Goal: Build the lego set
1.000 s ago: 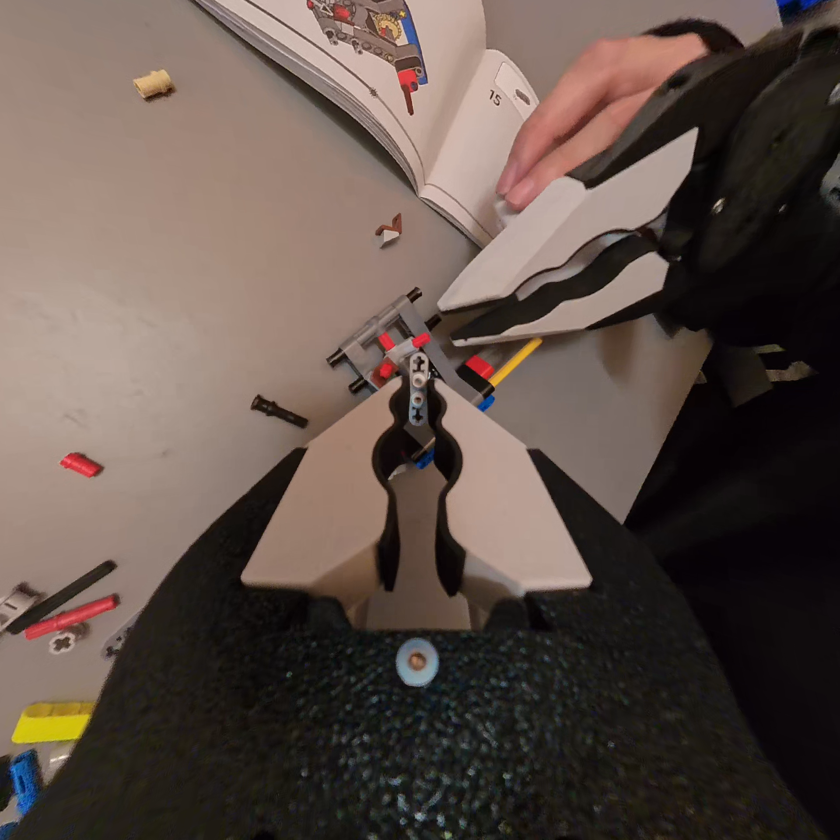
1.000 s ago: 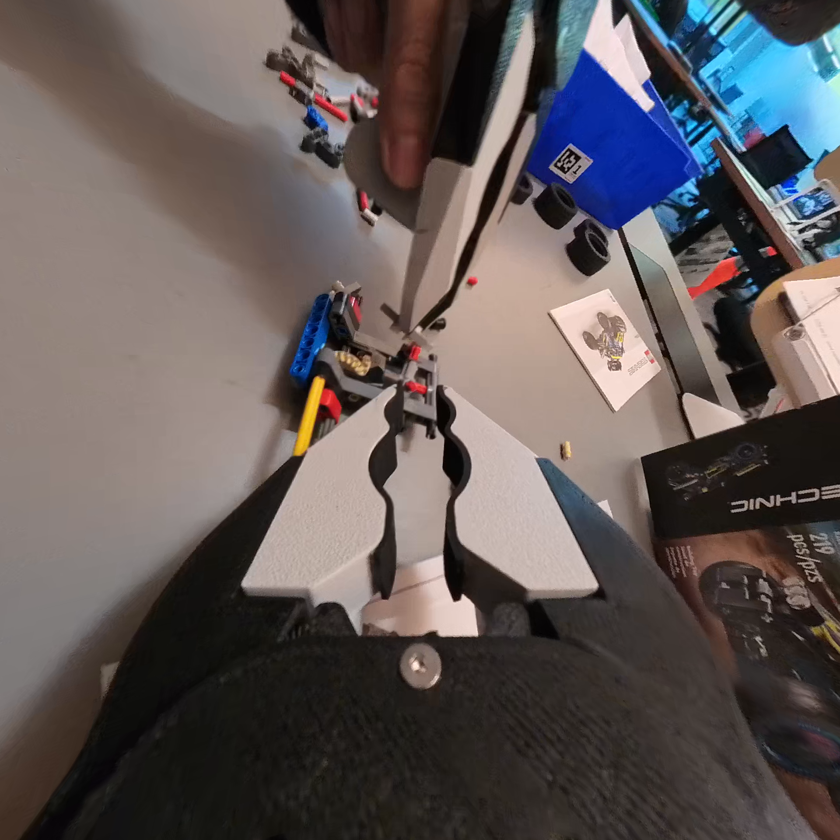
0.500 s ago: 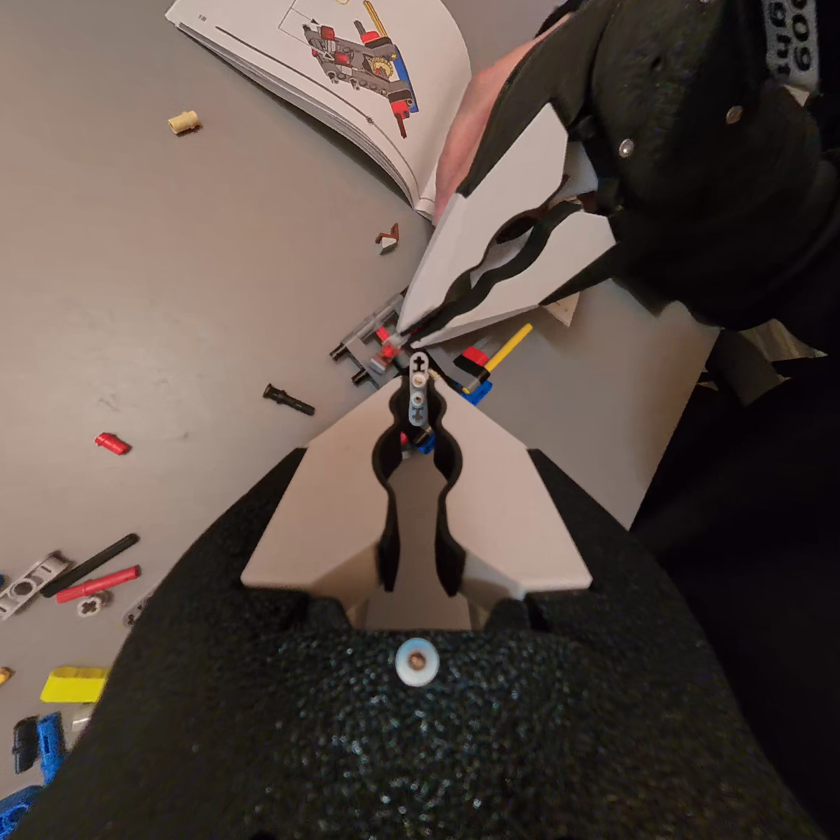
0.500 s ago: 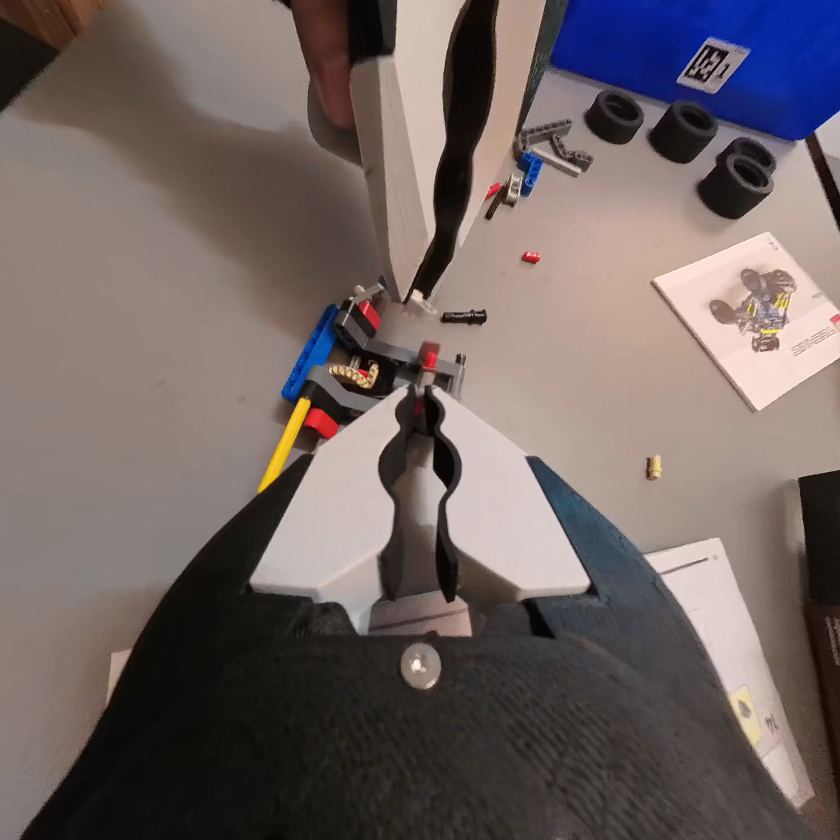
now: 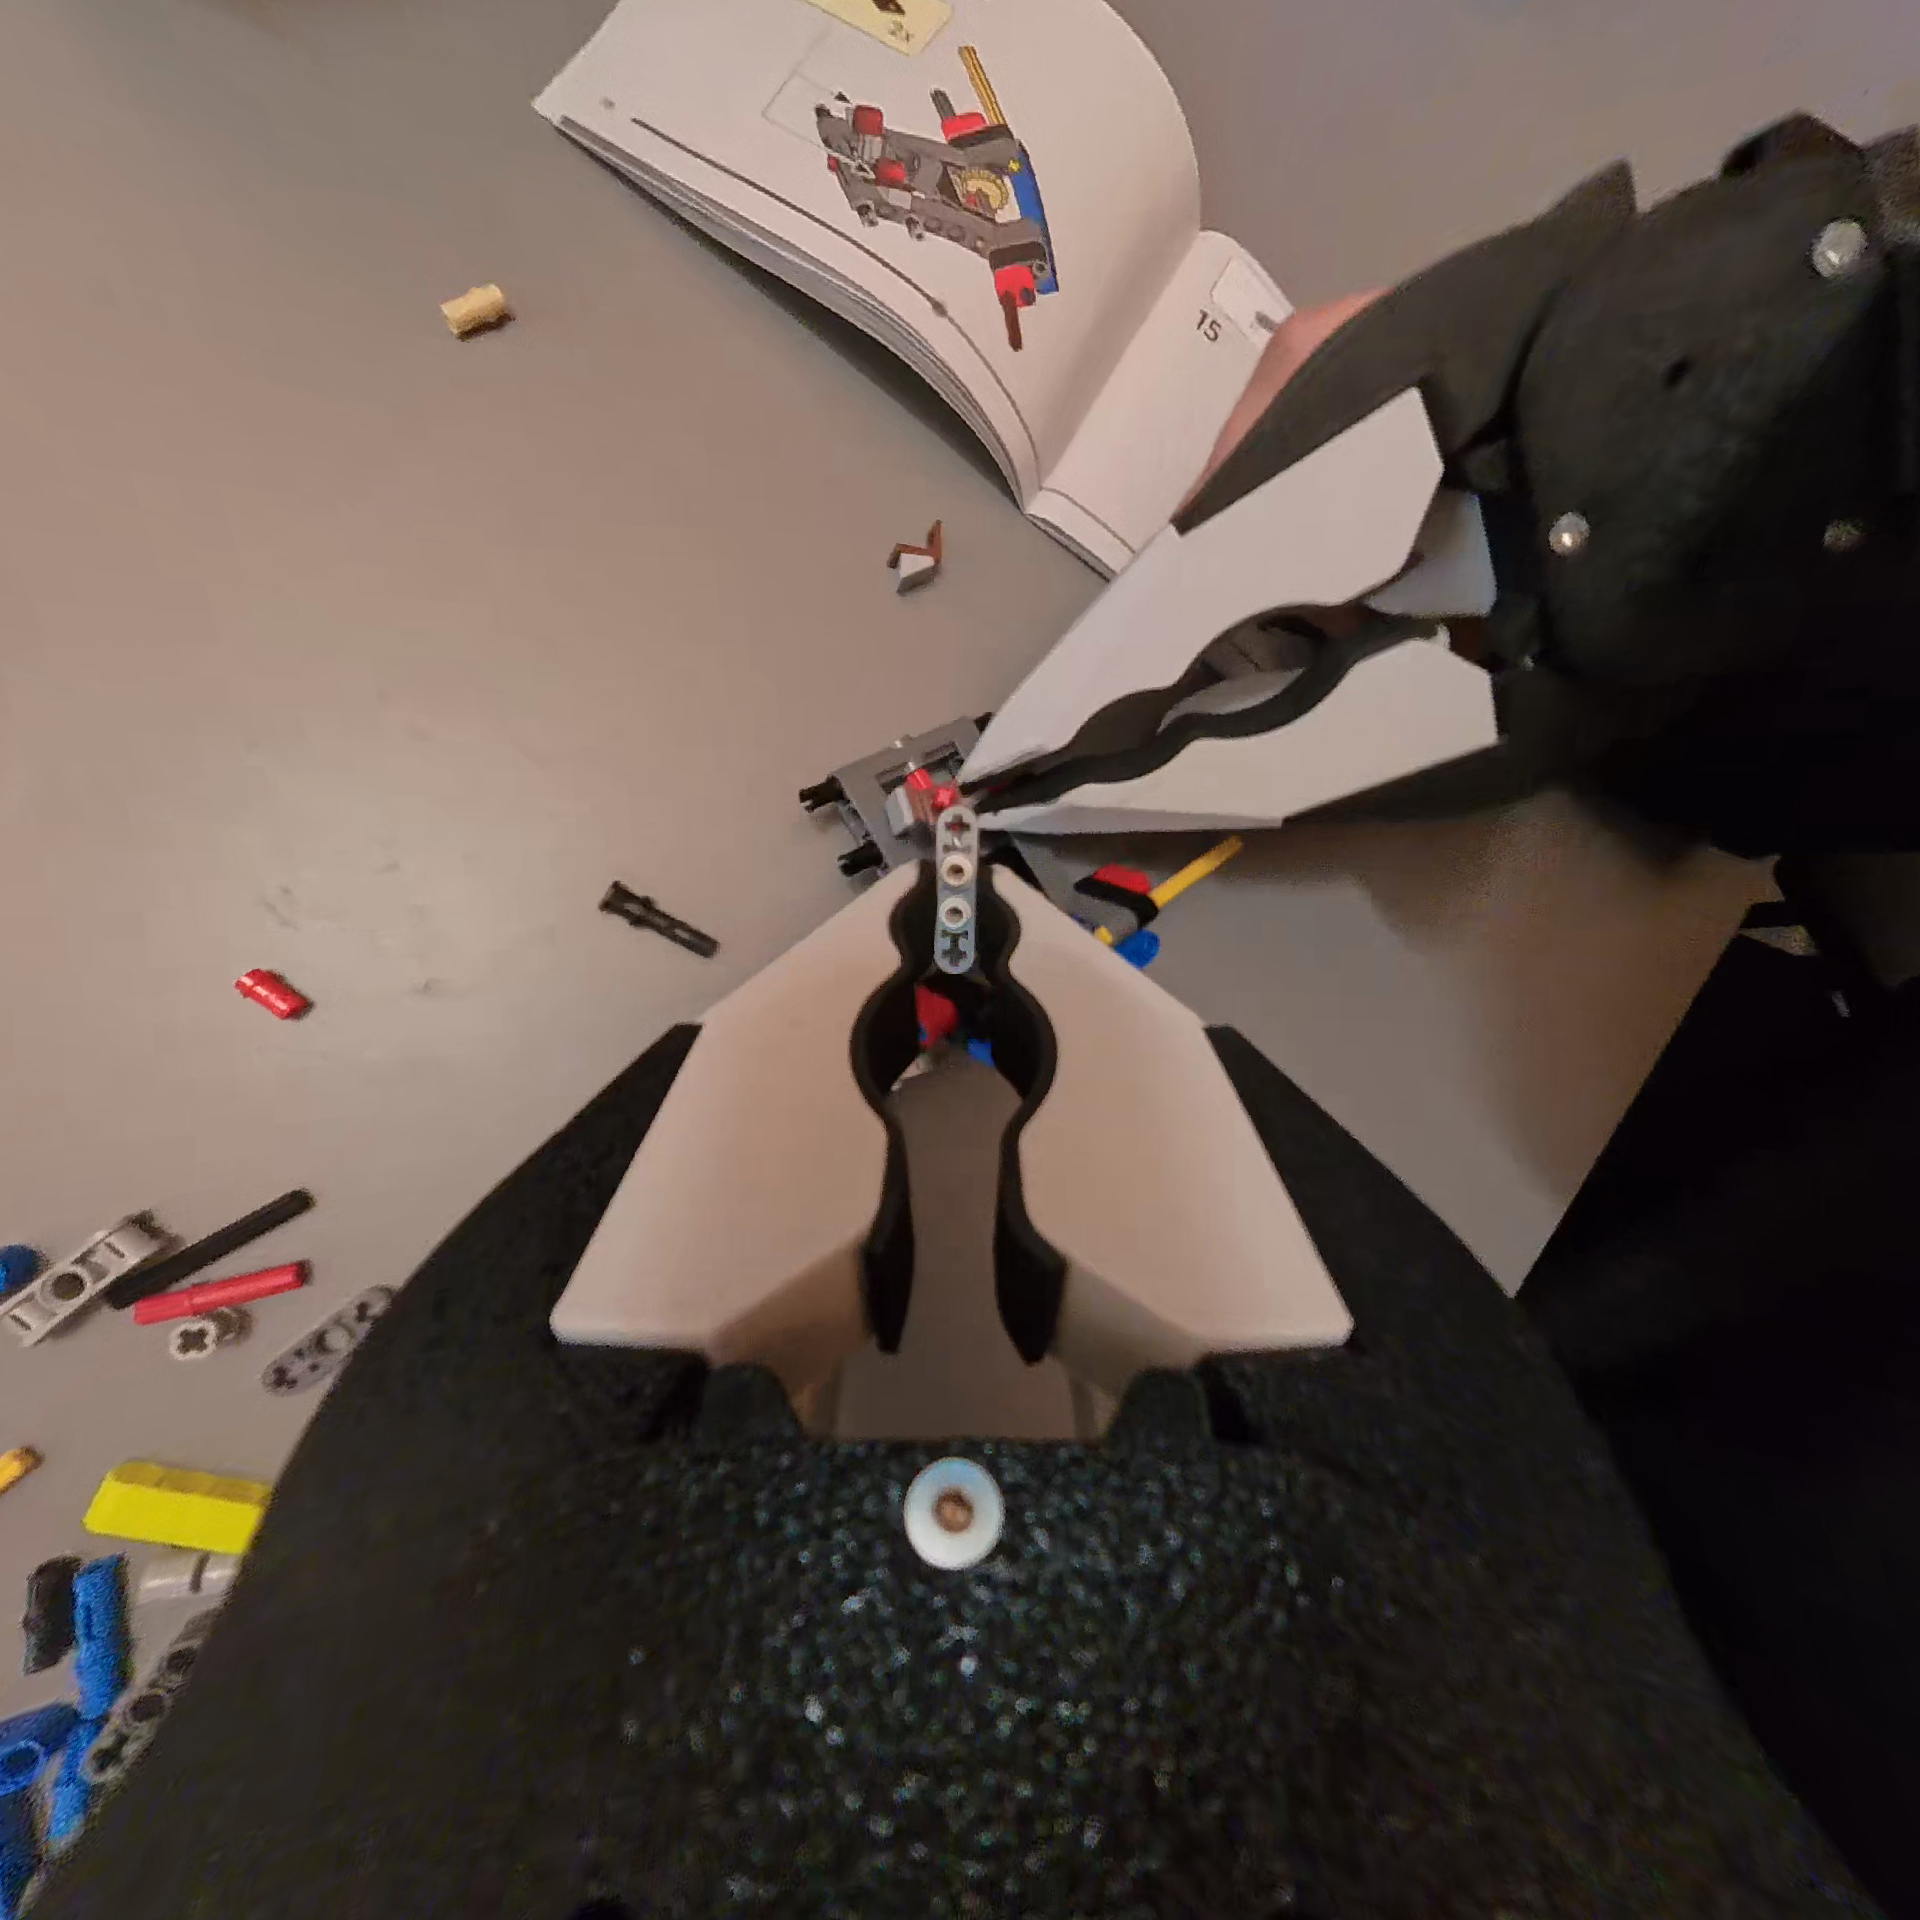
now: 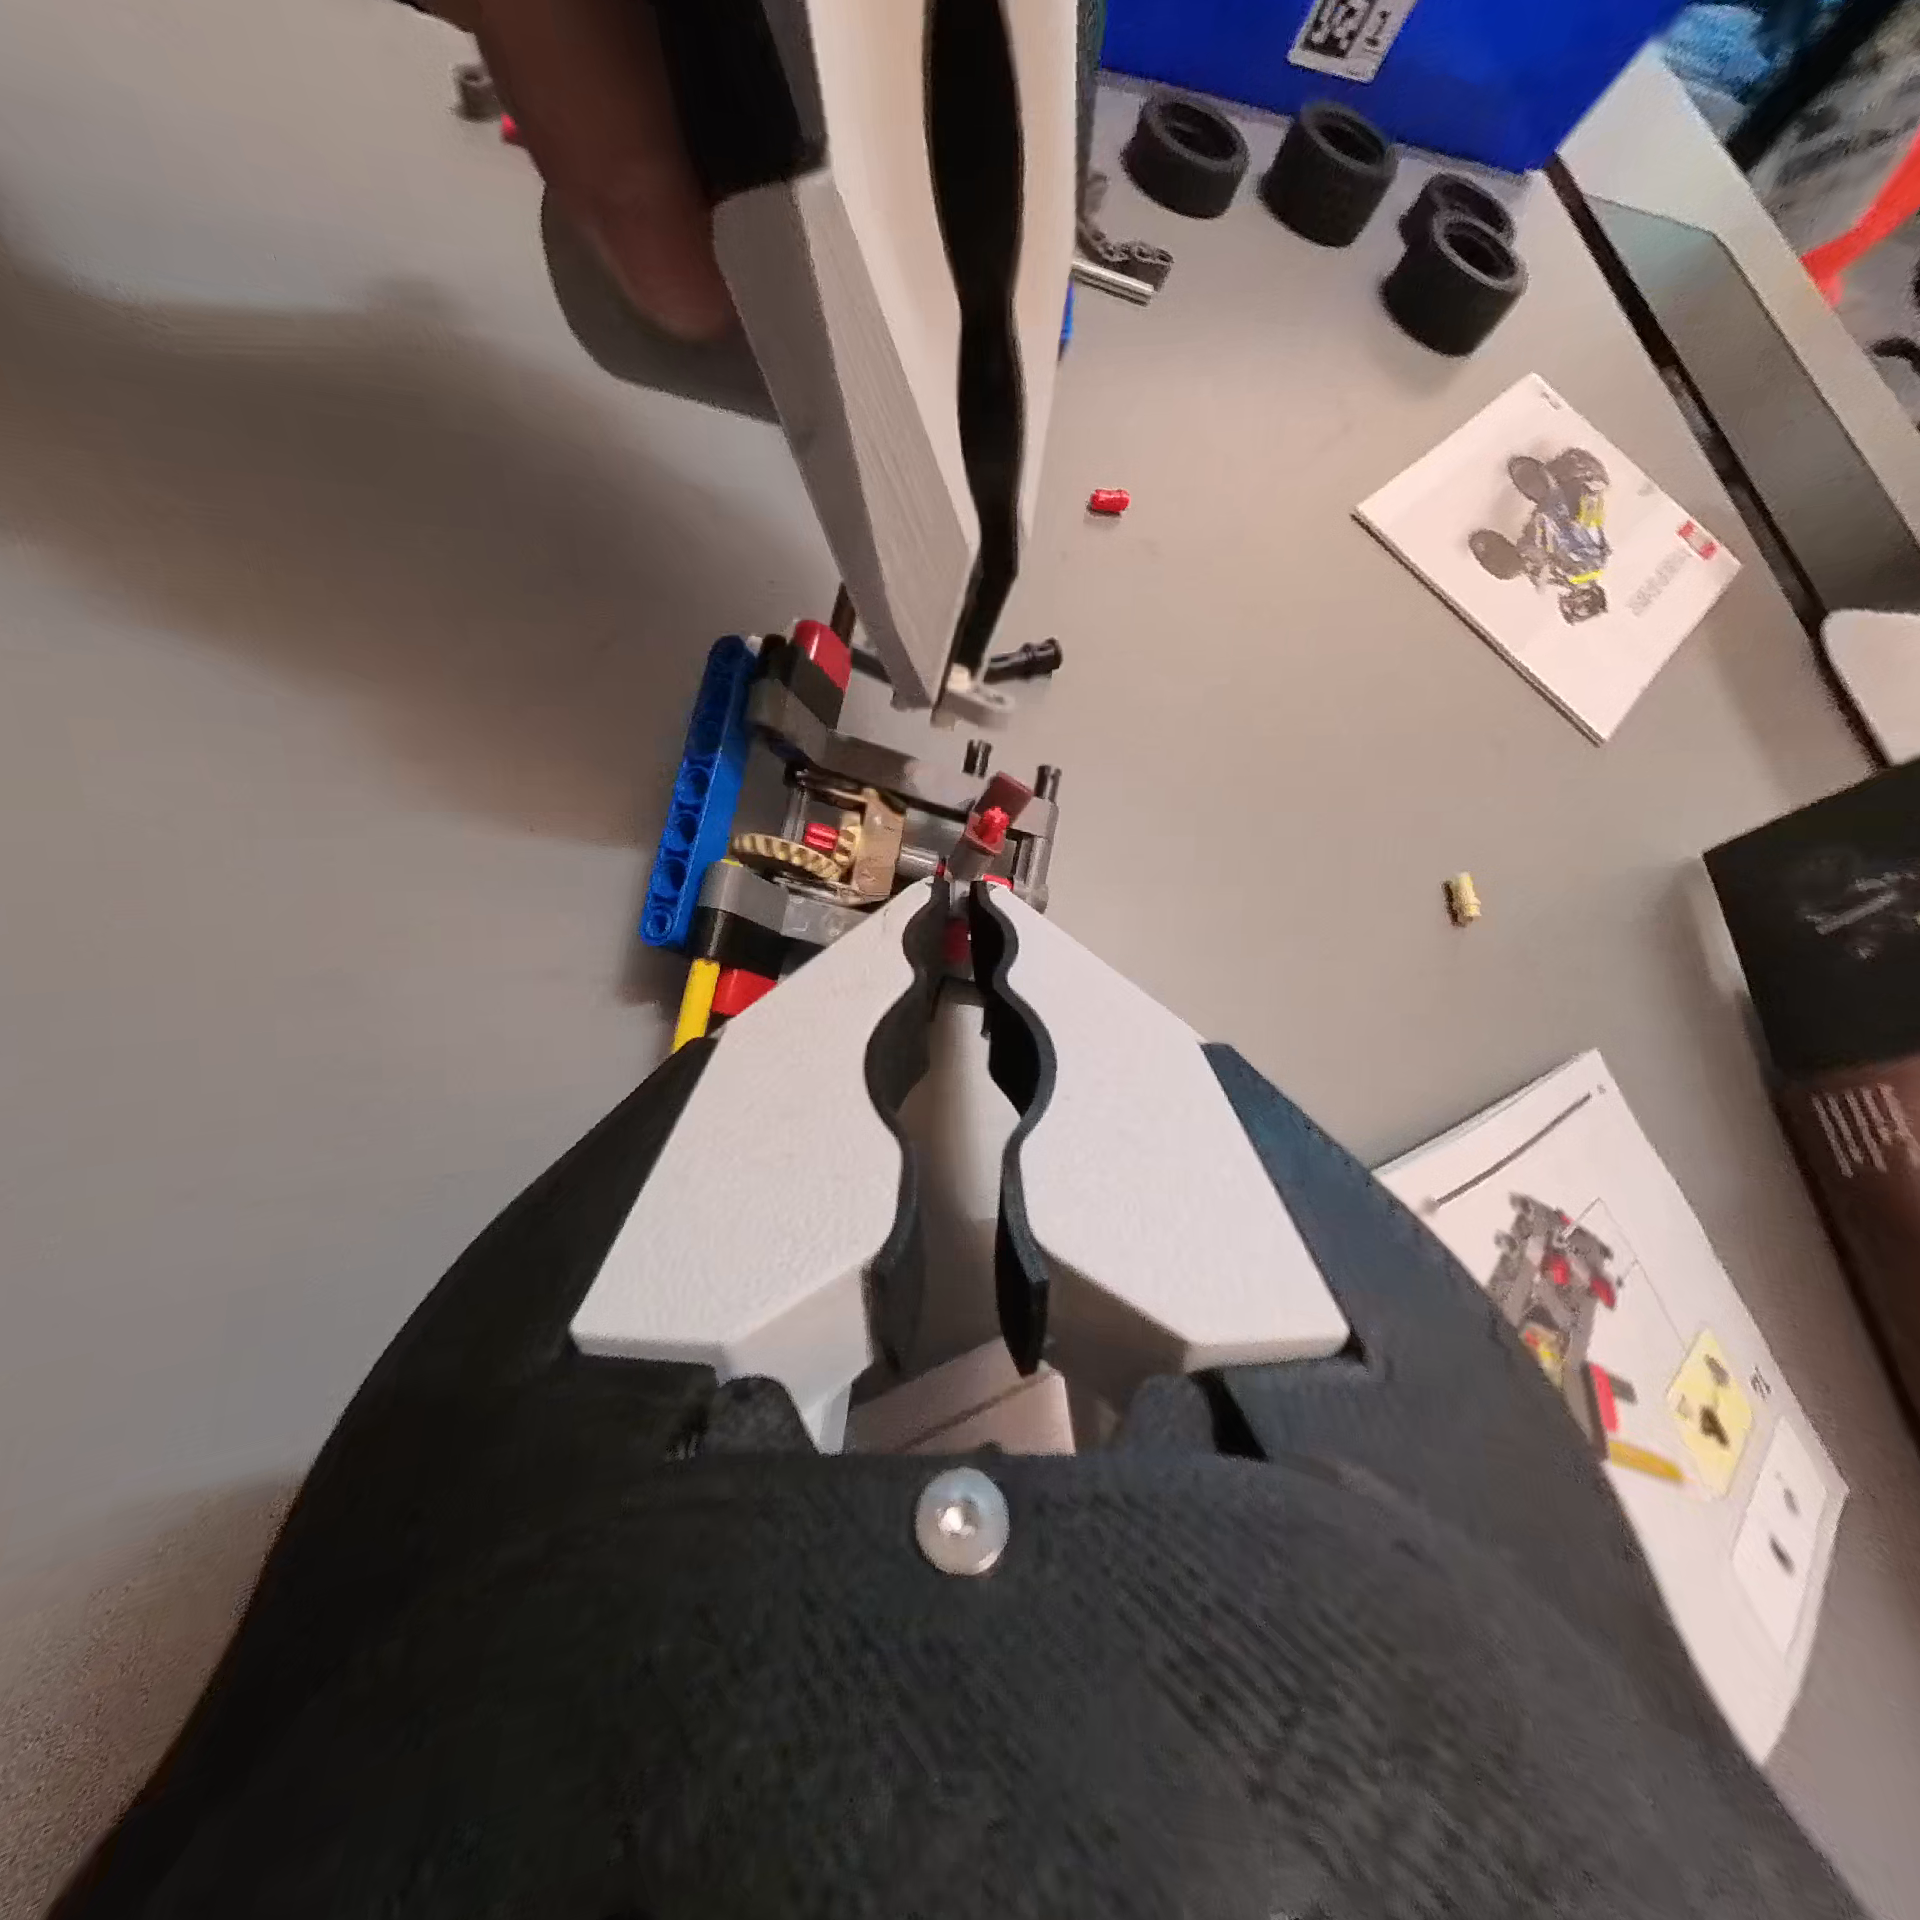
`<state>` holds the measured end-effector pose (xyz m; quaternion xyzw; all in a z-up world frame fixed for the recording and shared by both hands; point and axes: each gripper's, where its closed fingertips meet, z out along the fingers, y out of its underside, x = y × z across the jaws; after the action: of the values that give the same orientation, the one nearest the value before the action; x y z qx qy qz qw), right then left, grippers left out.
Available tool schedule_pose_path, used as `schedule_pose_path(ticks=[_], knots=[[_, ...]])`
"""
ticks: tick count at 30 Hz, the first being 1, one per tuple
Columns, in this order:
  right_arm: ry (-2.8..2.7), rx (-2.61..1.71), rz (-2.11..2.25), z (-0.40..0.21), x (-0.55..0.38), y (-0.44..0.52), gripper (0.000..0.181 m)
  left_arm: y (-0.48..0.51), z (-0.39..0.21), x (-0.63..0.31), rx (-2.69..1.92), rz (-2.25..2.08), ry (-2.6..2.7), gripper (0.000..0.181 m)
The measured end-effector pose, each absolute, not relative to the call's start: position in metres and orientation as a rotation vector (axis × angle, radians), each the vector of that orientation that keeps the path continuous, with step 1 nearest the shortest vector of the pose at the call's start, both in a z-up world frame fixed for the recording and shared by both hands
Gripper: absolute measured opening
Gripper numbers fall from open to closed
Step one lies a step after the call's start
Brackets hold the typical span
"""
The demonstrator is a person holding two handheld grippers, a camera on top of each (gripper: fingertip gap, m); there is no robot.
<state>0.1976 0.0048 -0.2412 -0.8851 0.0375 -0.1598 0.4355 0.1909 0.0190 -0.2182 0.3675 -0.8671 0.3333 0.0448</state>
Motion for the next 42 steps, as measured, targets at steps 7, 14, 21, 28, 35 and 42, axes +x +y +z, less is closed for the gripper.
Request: schedule_pose_path(ticks=[7, 14, 21, 28, 35, 42], knots=[[0.135, -2.207, -0.632, -0.241, 0.194, 0.004, 0.001, 0.014, -0.227, 0.187, 1.143, 0.842, -2.781, 0.005], [0.098, -2.203, -0.708, -0.241, 0.195, 0.006, 0.001, 0.015, -0.231, 0.192, 1.127, 0.673, -2.844, 0.004], [0.098, -2.202, -0.702, -0.241, 0.196, 0.006, 0.001, 0.012, -0.231, 0.197, 1.058, 0.552, -2.874, 0.004], [0.086, -2.192, -0.730, -0.240, 0.196, 0.007, 0.000, 0.012, -0.230, 0.197, 1.005, 0.467, -2.886, 0.004], [0.080, -2.194, -0.753, -0.240, 0.197, 0.008, 0.000, 0.012, -0.231, 0.200, 0.986, 0.330, -2.931, 0.004], [0.071, -2.193, -0.752, -0.240, 0.196, 0.008, 0.000, 0.013, -0.229, 0.196, 0.925, 0.231, -2.883, 0.004]])
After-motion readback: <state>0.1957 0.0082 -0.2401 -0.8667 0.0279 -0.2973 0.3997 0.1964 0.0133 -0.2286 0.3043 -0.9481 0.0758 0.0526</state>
